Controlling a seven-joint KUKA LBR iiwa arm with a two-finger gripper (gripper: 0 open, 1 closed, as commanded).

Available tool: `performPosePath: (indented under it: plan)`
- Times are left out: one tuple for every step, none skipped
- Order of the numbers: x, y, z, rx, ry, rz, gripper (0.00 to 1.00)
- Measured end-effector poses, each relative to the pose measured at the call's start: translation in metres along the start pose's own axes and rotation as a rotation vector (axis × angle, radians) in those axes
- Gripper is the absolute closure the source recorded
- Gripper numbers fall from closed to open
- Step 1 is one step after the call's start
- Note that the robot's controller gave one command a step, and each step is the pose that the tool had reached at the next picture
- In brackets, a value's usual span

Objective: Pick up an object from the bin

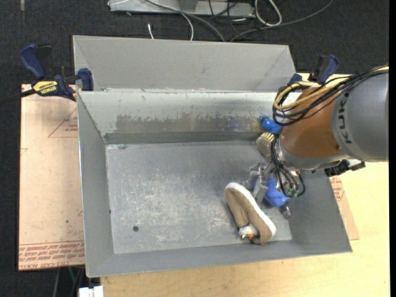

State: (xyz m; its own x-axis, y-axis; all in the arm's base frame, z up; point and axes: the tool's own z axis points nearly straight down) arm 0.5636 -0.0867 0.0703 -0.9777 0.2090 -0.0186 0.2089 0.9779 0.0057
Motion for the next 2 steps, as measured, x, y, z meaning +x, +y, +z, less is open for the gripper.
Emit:
performPosePath:
  plan:
    - [0.000, 0.000, -0.020, -0.001, 0.002, -0.001, 1.00]
    - [0.000, 0.000, -0.033, -0.001, 0.000, -0.001, 1.00]
